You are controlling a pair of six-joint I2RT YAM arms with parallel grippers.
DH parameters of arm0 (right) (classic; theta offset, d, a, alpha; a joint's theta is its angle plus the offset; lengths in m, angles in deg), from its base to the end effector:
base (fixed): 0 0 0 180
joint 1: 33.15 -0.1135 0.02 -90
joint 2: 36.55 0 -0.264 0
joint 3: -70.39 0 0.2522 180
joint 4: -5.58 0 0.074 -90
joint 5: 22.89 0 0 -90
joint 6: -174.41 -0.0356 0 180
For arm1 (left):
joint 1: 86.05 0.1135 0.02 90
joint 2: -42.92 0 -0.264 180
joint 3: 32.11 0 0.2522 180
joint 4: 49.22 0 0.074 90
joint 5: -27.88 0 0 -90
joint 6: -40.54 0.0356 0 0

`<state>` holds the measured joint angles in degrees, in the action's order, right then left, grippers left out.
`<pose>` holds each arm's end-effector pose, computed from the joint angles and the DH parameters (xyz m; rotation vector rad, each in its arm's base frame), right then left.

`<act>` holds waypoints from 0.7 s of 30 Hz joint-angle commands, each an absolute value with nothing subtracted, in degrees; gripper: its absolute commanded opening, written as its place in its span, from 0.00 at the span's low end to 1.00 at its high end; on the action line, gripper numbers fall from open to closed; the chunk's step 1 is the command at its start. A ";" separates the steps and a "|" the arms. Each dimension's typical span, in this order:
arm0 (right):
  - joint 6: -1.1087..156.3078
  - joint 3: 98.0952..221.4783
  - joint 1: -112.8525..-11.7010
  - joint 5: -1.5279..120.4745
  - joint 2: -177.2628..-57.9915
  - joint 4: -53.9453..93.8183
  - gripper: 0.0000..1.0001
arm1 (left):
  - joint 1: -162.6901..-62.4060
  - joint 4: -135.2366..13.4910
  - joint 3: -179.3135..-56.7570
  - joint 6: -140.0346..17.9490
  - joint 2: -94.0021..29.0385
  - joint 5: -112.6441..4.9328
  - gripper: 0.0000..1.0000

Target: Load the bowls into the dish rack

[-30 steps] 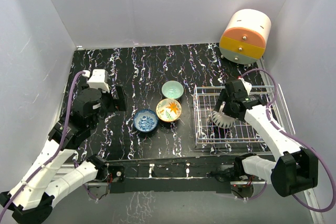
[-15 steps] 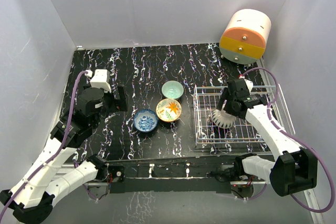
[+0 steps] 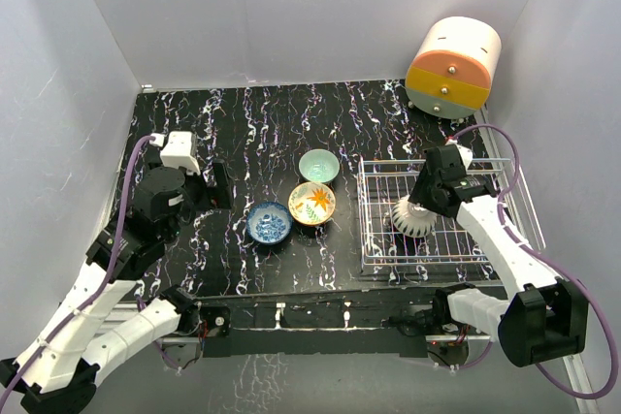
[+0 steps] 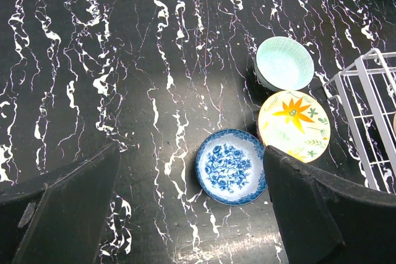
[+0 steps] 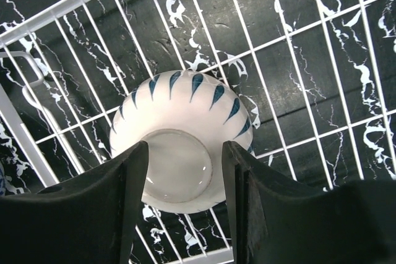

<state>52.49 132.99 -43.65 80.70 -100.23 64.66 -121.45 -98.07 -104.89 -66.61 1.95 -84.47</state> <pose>0.2072 0.0299 0.2512 0.5584 2.5130 -0.0378 0.1197 -0.0685 0.3882 0.0264 1.8540 -0.2755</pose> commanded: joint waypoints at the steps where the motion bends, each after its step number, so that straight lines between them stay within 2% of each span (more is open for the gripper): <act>1: 53.30 133.18 -41.91 81.60 -99.32 63.53 0.49 | -121.73 -99.45 -104.40 -66.52 3.08 -85.30 0.97; 3: 54.06 133.49 -41.74 79.90 -99.34 63.03 0.51 | -121.73 -99.59 -104.47 -66.51 3.24 -85.36 0.97; 4: 54.49 133.74 -41.76 78.92 -99.05 62.83 0.55 | -121.73 -99.62 -104.49 -66.51 3.28 -85.47 0.97; 8: 56.04 134.69 -41.76 76.98 -96.30 61.48 0.75 | -121.73 -99.80 -104.58 -66.28 3.29 -85.67 0.97; 11: 58.04 136.59 -41.76 75.07 -95.89 62.54 0.96 | -121.73 -99.71 -104.66 -66.17 3.13 -85.67 0.97; 21: 59.80 134.26 -41.76 72.07 -100.75 64.17 0.97 | -121.73 -99.48 -104.48 -66.34 2.80 -85.39 0.97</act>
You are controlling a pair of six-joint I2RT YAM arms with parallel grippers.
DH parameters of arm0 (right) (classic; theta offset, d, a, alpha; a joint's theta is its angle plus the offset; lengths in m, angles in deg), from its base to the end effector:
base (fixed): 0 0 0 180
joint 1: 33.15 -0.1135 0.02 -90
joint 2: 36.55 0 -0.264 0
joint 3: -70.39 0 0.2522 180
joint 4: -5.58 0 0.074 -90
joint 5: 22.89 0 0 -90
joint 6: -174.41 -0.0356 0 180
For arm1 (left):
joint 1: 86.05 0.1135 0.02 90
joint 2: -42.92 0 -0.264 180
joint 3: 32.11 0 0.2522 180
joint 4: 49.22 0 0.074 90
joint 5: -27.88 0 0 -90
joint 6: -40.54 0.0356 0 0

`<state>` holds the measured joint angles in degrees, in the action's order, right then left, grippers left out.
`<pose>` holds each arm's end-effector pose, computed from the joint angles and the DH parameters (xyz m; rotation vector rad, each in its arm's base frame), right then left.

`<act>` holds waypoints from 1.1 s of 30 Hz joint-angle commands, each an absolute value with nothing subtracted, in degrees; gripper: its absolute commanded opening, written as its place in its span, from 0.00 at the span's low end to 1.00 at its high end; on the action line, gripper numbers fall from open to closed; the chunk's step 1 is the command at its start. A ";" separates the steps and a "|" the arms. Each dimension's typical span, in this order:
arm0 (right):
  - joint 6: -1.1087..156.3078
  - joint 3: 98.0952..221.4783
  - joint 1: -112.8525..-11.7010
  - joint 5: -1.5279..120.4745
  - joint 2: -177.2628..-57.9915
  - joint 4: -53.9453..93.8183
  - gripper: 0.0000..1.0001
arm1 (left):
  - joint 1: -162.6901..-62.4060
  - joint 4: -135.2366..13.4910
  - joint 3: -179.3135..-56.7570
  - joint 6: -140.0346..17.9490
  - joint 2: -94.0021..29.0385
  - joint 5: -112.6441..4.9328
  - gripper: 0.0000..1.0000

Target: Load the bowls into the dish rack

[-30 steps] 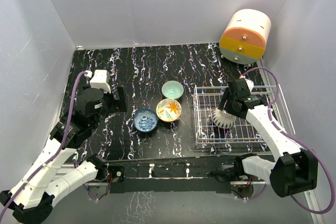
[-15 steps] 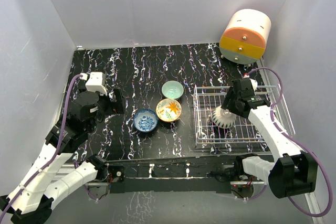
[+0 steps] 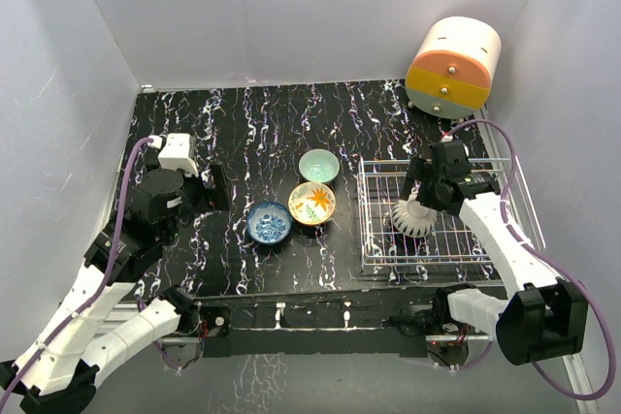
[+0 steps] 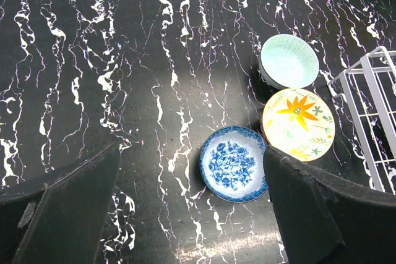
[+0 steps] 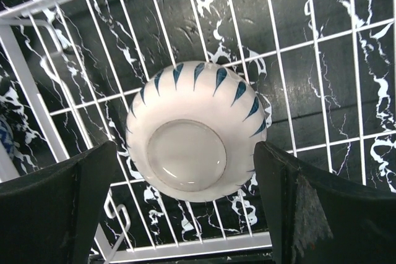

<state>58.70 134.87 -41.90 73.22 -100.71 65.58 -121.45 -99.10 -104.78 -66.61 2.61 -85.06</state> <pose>0.2105 0.0286 0.2581 0.4213 2.5705 0.0763 0.1169 -0.0661 0.3871 0.0216 1.8597 -0.2622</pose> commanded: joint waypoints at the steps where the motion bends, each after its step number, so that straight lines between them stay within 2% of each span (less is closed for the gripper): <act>1: 59.80 134.17 -41.76 72.11 -100.99 64.09 0.97 | -121.74 -99.58 -104.50 -66.26 2.76 -85.47 0.97; 15: 59.66 135.17 -41.76 73.58 -105.63 64.44 0.85 | -121.73 -99.84 -104.15 -65.90 3.23 -86.15 0.97; 33: 56.58 137.10 -39.09 86.11 -108.70 61.03 0.84 | -121.75 -101.91 -104.07 -65.28 6.25 -88.56 0.97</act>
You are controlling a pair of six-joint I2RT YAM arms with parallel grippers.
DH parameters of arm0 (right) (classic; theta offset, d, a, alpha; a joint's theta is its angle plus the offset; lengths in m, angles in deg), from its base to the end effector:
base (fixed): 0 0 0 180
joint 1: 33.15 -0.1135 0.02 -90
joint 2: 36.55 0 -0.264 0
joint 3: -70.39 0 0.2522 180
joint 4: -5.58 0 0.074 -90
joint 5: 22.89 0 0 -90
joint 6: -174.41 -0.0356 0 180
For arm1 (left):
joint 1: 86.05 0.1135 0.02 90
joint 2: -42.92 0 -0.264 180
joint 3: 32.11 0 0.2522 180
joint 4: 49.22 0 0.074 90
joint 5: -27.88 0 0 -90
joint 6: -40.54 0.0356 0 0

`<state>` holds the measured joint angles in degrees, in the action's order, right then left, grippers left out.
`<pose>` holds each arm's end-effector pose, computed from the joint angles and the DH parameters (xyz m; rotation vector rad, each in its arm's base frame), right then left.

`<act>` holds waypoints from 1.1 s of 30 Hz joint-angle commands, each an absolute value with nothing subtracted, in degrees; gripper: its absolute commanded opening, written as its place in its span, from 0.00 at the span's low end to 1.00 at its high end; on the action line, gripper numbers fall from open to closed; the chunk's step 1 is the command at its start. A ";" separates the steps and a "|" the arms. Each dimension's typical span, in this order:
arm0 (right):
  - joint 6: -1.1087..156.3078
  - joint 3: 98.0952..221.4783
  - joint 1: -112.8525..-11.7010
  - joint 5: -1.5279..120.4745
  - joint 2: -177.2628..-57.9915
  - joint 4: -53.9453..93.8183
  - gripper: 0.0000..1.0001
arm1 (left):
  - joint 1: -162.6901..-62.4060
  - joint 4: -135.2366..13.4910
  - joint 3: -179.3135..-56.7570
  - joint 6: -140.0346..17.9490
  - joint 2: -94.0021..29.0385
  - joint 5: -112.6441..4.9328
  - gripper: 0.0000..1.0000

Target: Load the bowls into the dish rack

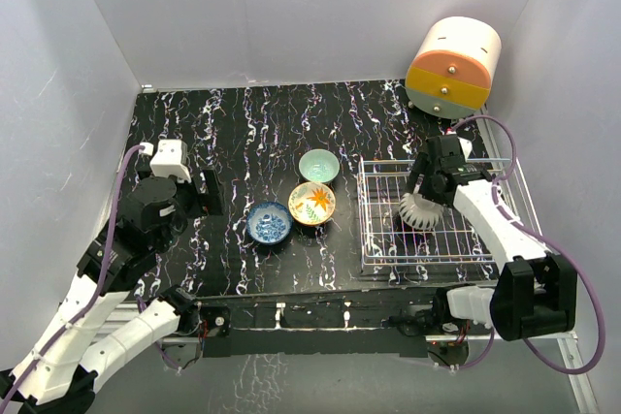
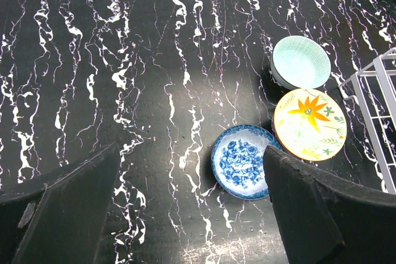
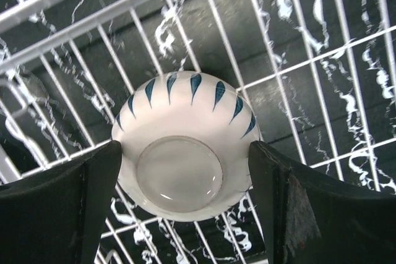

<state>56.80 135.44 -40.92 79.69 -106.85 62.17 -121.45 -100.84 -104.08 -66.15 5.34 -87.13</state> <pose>0.2324 0.0239 0.2431 0.5203 2.5565 -0.0751 0.1069 -0.0575 0.3855 0.0024 1.8486 -0.2267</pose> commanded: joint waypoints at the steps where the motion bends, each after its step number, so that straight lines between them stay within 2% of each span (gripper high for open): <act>1: 56.81 137.34 -38.12 86.95 -108.90 60.88 0.84 | -121.73 -102.10 -104.14 -65.28 6.27 -88.59 0.97; 10: 59.85 138.44 -27.06 85.73 -108.20 56.12 0.84 | -121.69 -102.21 -104.58 -65.37 6.21 -88.69 0.97; 14: 58.52 139.34 -25.88 81.52 -108.20 54.82 0.83 | -121.73 -102.09 -104.57 -65.37 5.72 -88.22 0.97; 22: 60.62 139.90 -26.31 72.22 -98.72 52.27 0.86 | -121.73 -101.84 -104.76 -65.36 4.77 -87.98 0.97; 26: 60.10 141.29 -31.16 68.62 -98.83 55.47 0.86 | -121.73 -101.78 -104.50 -65.88 3.92 -87.20 0.97; 33: 54.99 138.39 -46.53 71.73 -100.59 57.50 0.86 | -121.71 -101.64 -104.18 -66.50 3.35 -87.10 0.97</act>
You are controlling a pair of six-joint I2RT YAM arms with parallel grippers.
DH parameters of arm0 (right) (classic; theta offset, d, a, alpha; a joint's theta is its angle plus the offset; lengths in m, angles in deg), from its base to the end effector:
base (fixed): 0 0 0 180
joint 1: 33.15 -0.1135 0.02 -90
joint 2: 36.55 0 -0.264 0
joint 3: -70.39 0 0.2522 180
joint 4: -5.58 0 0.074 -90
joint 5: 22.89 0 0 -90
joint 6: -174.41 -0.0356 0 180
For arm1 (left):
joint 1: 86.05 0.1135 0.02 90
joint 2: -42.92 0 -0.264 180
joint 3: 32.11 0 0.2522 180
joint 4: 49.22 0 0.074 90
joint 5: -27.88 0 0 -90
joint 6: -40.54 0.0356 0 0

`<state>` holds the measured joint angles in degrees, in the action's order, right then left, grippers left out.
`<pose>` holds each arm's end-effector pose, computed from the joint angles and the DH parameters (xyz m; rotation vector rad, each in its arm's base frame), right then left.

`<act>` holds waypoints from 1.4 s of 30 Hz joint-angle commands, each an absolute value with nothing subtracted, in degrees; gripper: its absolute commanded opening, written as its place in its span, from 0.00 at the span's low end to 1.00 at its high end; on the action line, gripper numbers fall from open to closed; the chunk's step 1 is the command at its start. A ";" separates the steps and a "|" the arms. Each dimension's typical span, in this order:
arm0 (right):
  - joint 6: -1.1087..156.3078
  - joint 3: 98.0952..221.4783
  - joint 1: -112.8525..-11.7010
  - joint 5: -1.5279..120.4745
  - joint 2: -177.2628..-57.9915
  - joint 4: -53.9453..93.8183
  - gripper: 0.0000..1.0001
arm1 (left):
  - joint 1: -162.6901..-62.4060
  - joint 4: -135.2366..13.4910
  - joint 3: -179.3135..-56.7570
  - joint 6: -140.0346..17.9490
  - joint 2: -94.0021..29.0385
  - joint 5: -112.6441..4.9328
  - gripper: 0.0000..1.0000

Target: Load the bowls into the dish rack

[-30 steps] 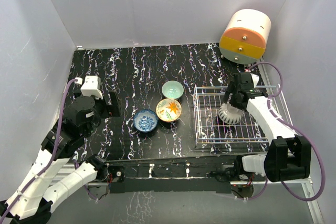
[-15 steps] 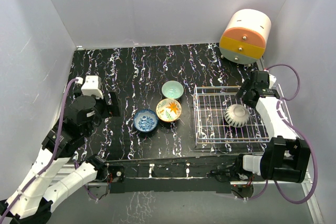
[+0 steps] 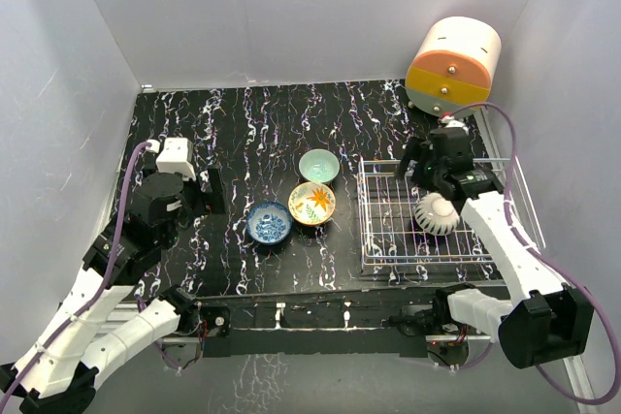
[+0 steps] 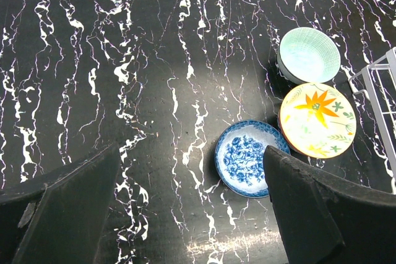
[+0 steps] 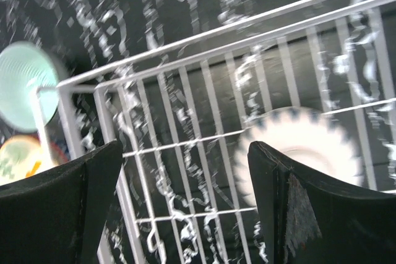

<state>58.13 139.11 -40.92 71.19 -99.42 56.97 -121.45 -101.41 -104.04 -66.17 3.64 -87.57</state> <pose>0.2255 0.0282 0.2960 0.4156 2.3357 0.2031 0.1132 -0.0617 0.3812 0.0093 1.8824 -0.1995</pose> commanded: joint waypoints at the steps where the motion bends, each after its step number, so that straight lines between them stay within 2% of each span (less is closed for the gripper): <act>1: 54.33 137.60 -47.56 72.04 -101.01 57.63 0.86 | -121.75 -101.64 -104.07 -66.65 3.25 -87.01 0.97; 12: 51.46 132.70 -48.44 75.12 -105.92 56.30 0.86 | -121.73 -102.36 -104.14 -66.63 3.75 -87.31 0.97; 24: 49.52 131.25 -47.07 87.59 -105.95 58.19 0.86 | -121.73 -103.61 -103.33 -66.47 5.43 -88.12 0.97; 42: 52.68 125.67 -27.75 83.78 -104.08 52.72 0.86 | -121.73 -105.49 -103.89 -66.34 6.20 -88.40 0.97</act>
<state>51.57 126.74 -30.67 84.81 -104.95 56.62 -121.45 -104.34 -103.47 -67.00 5.95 -87.63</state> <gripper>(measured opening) 0.864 0.970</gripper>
